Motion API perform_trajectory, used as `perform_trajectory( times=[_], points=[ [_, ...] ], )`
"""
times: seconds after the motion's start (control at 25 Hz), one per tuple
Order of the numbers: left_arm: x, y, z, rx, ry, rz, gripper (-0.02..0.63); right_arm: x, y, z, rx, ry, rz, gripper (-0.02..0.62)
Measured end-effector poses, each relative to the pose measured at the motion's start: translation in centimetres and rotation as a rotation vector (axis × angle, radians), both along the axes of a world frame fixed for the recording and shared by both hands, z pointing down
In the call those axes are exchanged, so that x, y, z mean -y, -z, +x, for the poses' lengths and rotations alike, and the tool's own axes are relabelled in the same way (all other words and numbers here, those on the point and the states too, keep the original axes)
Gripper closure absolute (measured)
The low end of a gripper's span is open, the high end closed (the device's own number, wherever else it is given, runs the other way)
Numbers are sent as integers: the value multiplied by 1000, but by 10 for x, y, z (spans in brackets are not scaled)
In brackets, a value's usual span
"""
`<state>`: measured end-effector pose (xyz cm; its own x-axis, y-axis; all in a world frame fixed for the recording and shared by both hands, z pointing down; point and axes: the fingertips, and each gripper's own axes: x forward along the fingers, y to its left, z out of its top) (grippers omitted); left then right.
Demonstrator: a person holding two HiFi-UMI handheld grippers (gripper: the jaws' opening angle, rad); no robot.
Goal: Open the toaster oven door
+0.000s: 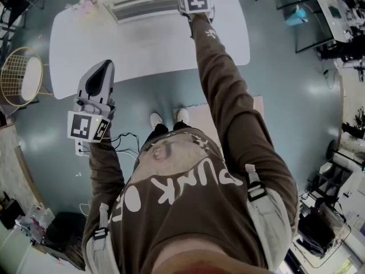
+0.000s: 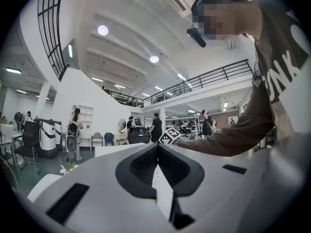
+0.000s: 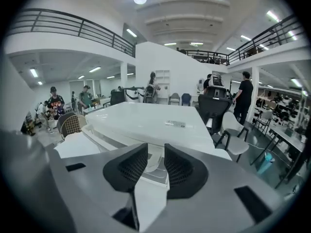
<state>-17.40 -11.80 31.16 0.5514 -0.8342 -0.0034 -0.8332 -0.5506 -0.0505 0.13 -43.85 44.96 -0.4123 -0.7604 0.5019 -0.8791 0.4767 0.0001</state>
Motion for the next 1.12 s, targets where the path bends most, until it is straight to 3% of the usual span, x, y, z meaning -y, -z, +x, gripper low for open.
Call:
perform_trajectory(
  times=[0.2, 0.36, 0.48, 0.72, 1.12],
  points=[
    [2, 0, -6, -6, -1, -1, 603, 12, -15, -3, -15, -30, -57, 476],
    [1, 2, -11, -8, 2, 6, 603, 12, -38, 6, -31, -86, -170, 476],
    [-2, 6, -14, -9, -1, 13, 603, 22, -28, -2, -11, -74, -133, 480],
    [-5, 10, -19, -17, 0, 22, 603, 20, -32, -3, -31, -96, -167, 497],
    [-8, 8, -17, -23, -15, 25, 603, -1, -35, -3, 25, -108, -134, 495]
  ],
)
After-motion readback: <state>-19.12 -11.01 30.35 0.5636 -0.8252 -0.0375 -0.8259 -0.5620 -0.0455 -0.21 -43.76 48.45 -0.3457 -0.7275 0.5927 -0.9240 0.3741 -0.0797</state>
